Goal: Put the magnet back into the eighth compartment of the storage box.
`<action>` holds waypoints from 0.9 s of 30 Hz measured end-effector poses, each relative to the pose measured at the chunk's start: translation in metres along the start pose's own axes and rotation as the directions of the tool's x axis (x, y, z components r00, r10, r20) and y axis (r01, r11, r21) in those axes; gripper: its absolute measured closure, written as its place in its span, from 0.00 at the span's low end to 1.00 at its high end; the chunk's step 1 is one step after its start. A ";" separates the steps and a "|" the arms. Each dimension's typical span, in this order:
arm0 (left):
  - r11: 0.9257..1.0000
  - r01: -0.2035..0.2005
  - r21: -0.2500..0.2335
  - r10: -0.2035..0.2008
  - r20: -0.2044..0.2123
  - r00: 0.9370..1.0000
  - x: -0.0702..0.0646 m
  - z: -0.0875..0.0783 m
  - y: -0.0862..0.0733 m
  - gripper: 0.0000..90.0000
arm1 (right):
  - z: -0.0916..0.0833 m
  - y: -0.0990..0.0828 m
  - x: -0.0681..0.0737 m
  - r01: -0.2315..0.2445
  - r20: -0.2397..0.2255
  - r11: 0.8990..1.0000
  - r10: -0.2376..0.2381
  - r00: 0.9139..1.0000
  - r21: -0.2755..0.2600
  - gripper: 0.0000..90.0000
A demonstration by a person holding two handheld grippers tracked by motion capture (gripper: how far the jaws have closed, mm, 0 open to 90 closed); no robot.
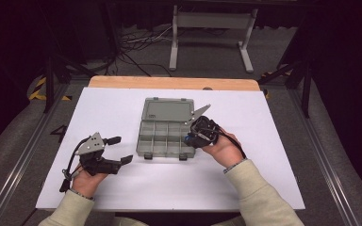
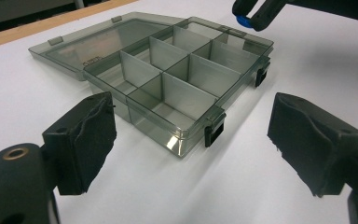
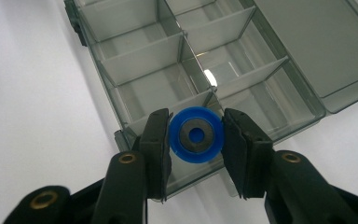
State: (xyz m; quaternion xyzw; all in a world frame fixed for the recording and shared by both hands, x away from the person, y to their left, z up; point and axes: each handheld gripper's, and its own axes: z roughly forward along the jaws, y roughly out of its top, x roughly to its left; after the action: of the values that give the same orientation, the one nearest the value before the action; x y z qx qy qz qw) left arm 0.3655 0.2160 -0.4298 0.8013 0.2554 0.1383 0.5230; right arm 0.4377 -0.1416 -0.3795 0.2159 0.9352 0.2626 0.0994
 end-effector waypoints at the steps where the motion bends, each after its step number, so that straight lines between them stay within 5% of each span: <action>1: 1.000 0.000 -0.004 0.000 0.000 1.000 0.000 0.000 0.000 0.17 | 0.001 -0.001 0.000 0.000 0.002 1.000 0.000 1.000 0.005 0.69; 27: 1.000 0.001 0.002 -0.001 0.001 1.000 0.001 0.001 -0.001 0.17 | 0.024 -0.007 -0.003 -0.007 -0.020 0.998 0.008 1.000 0.058 0.69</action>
State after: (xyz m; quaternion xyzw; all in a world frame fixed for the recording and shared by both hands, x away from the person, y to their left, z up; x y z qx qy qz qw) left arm 0.3661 0.2160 -0.4307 0.8017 0.2555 0.1375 0.5225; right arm 0.4454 -0.1378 -0.4036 0.2196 0.9425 0.2381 0.0826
